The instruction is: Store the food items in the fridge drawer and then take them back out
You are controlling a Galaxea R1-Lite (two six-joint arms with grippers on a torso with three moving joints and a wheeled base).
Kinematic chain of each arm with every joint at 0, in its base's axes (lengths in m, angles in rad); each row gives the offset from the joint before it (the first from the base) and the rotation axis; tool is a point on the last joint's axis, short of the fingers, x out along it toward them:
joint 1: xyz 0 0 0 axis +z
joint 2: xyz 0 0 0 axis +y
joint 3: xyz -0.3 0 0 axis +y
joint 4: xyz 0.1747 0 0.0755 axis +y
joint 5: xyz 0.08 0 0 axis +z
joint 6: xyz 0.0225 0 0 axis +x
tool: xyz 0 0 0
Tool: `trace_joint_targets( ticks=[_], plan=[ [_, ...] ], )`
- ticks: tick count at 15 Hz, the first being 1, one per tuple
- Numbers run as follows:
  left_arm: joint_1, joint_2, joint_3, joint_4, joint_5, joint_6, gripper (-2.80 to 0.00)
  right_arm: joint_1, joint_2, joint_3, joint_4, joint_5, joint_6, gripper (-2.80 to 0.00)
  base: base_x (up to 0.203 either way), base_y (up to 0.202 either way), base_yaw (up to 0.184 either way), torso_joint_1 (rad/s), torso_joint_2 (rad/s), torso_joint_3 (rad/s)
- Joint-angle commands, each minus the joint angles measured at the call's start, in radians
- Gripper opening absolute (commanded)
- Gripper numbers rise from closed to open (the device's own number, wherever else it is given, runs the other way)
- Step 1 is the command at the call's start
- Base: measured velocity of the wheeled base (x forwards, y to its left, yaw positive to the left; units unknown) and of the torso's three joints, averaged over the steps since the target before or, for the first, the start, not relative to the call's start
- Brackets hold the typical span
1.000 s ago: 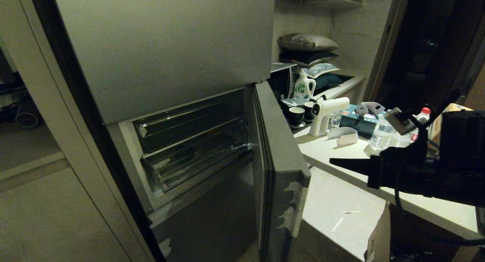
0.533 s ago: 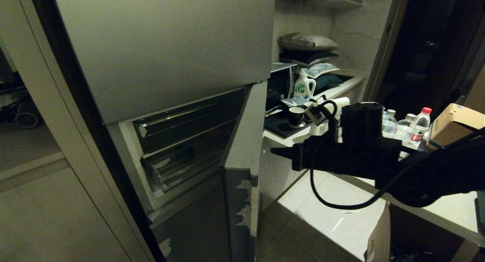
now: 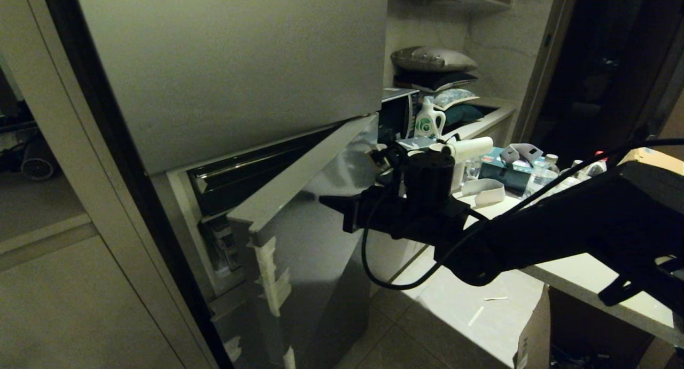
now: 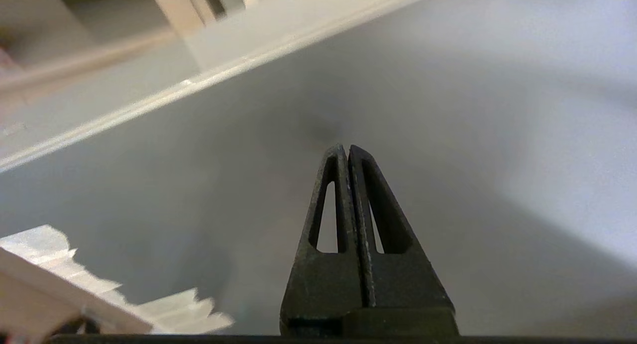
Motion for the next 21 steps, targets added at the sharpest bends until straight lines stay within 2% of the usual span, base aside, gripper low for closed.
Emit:
trace_joint_targets(
  ticks=[1, 6, 12, 14, 17, 21],
  plan=[
    [0.0, 0.002, 0.0, 0.0, 0.0, 0.001, -2.8, 0.007, 0.104, -0.105, -0.034, 0.003, 0.026, -2.8, 0.0, 0.0, 0.0, 0.0, 0.0, 0.0],
    [0.0, 0.002, 0.0, 0.0, 0.0, 0.001, -2.8, 0.008, 0.212, -0.277, -0.066, 0.004, 0.1, -2.8, 0.0, 0.0, 0.0, 0.0, 0.0, 0.0],
    [0.0, 0.002, 0.0, 0.0, 0.0, 0.0, -2.8, 0.03, 0.431, -0.603, -0.062, 0.008, 0.133, -2.8, 0.0, 0.0, 0.0, 0.0, 0.0, 0.0],
    [0.0, 0.002, 0.0, 0.0, 0.0, 0.0, -2.8, 0.032, 0.463, -0.626, -0.062, 0.054, 0.159, -2.8, 0.0, 0.0, 0.0, 0.0, 0.0, 0.0],
    [0.0, 0.002, 0.0, 0.0, 0.0, 0.001, -2.8, 0.031, 0.465, -0.626, -0.07, 0.066, 0.23, -2.8, 0.0, 0.0, 0.0, 0.0, 0.0, 0.0],
    [0.0, 0.002, 0.0, 0.0, 0.0, 0.001, -2.8, 0.025, 0.465, -0.626, -0.116, 0.117, 0.236, -2.8, 0.0, 0.0, 0.0, 0.0, 0.0, 0.0]
  ],
)
